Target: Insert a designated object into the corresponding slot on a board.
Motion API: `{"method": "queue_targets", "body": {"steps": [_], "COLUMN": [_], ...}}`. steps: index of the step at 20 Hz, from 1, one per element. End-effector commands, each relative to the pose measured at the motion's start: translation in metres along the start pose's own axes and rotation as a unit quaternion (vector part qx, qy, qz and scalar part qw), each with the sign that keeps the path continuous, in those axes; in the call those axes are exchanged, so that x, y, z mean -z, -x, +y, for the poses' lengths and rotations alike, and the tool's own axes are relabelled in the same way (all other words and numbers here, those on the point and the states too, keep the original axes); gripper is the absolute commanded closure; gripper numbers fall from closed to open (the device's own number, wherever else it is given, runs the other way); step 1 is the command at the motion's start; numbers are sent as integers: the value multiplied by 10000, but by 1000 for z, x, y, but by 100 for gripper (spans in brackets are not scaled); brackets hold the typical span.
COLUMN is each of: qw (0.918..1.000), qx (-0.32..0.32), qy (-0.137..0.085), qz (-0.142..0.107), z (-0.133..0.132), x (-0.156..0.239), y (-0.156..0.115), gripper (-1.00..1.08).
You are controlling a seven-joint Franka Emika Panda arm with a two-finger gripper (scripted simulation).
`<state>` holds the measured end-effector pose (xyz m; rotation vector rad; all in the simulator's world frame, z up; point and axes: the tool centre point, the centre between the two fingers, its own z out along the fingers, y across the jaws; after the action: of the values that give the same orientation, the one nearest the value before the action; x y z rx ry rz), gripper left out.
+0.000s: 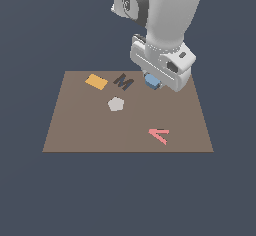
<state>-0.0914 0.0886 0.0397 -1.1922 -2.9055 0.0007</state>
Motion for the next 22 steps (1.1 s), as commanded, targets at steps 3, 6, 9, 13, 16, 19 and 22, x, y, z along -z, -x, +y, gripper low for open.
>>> {"method": "queue_targets", "body": {"steps": [3, 6, 9, 13, 16, 19, 22], "qw": [9996, 9994, 9994, 9994, 9993, 9993, 9993], "qx": [288, 359, 335, 360, 364, 364, 364], "qy": [4, 4, 3, 4, 5, 5, 5], "qz": [-8, -9, -7, -11, -12, -12, -12], "z": [0, 0, 0, 1, 1, 1, 1], "x": [1, 1, 0, -8, -9, -9, -9], "y": [-6, -7, -7, -7, -7, -7, -7], "gripper": [108, 108, 108, 108, -92, -92, -92]}}
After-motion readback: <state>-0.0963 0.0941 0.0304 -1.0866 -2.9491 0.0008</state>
